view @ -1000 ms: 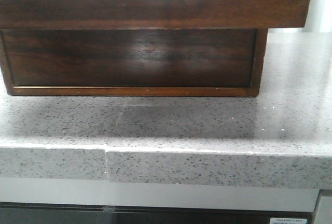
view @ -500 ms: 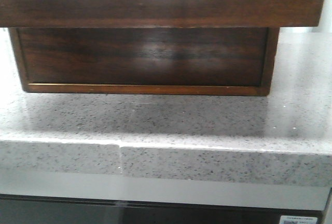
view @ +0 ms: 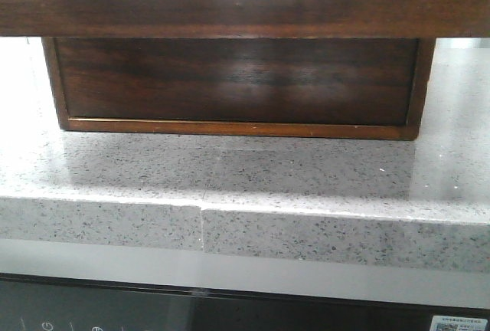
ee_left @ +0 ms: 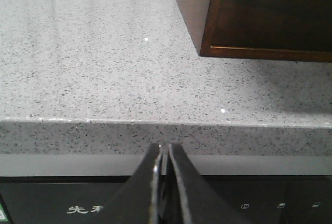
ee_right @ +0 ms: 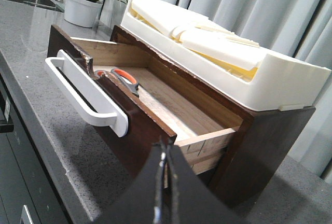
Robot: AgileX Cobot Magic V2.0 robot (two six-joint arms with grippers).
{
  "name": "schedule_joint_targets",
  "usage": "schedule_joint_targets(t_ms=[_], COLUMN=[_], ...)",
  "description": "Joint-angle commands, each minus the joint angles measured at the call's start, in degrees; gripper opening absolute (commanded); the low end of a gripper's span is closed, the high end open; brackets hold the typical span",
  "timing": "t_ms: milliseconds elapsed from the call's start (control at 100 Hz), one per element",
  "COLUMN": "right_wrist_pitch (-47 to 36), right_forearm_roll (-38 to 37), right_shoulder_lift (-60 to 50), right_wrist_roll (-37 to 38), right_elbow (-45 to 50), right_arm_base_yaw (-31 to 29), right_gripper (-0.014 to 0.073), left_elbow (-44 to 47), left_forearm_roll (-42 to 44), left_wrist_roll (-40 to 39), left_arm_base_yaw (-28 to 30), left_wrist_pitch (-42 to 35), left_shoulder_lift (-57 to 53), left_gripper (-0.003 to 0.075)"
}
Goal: Put scissors in drawer with both arms
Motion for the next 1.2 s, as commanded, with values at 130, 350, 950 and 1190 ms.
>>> schedule_joint_targets(t_ms=[130, 350, 950, 1190], right_wrist_pitch=[-4.8, -4.8, -17.4, -27.0], right_forearm_roll=[-1.1, -1.1, 5.6, 12.0], right_shoulder_lift=[0.6, 0.6, 0.5, 0.1], right_wrist_roll=[0.0, 0.0, 10.3, 10.3], right_elbow=[-1.2, -1.2, 17.7, 29.2], right_arm_base_yaw=[0.0, 0.0, -33.5, -49.3], right_gripper=[-0.0045, -0.0045, -0.0045, -0.0045], left_elbow=[1.3, 1.3, 1.3, 1.3], left_forearm_roll=[-0.7, -0.7, -0.7, -0.7], left_wrist_roll=[-0.6, -0.6, -0.6, -0.6], left_arm_base_yaw=[-0.5, -0.5, -0.5, -0.5], left_wrist_pitch=[-2.1, -2.1, -2.1, -2.1], left_shoulder_lift=[-1.9, -1.9, -1.9, -1.9], left_gripper=[-0.0020, -0.0020, -0.0020, -0.0020])
